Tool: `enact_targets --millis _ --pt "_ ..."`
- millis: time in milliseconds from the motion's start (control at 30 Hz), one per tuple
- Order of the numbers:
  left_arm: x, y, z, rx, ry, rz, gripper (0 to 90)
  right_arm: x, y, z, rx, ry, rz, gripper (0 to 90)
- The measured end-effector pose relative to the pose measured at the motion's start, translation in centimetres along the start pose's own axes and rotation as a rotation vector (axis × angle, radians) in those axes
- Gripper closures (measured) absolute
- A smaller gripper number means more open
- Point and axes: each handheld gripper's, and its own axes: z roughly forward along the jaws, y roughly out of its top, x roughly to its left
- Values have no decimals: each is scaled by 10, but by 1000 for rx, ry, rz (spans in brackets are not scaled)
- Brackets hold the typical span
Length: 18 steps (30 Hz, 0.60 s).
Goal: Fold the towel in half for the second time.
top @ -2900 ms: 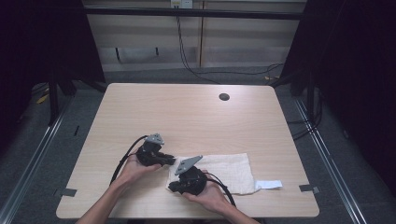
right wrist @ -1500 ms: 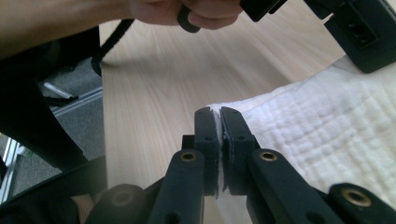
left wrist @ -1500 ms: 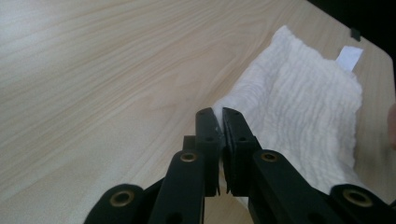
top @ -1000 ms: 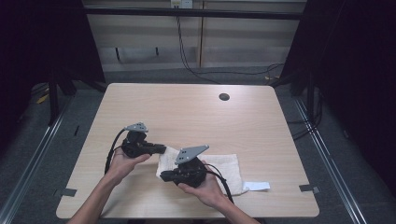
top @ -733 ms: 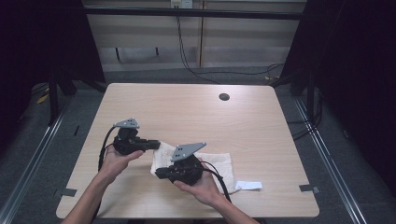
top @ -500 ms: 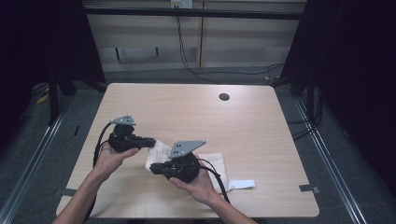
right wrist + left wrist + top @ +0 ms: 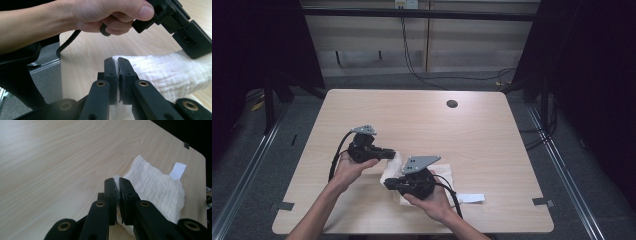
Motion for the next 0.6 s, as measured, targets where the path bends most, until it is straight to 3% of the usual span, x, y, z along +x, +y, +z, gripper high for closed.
enact_targets --millis 333,600 --pt "-8 8 29 30 -19 14 856 -10 -18 -18 20 -33 44 861" --pt "-12 15 35 22 -32 20 858 -16 -23 -30 26 -42 61 861"
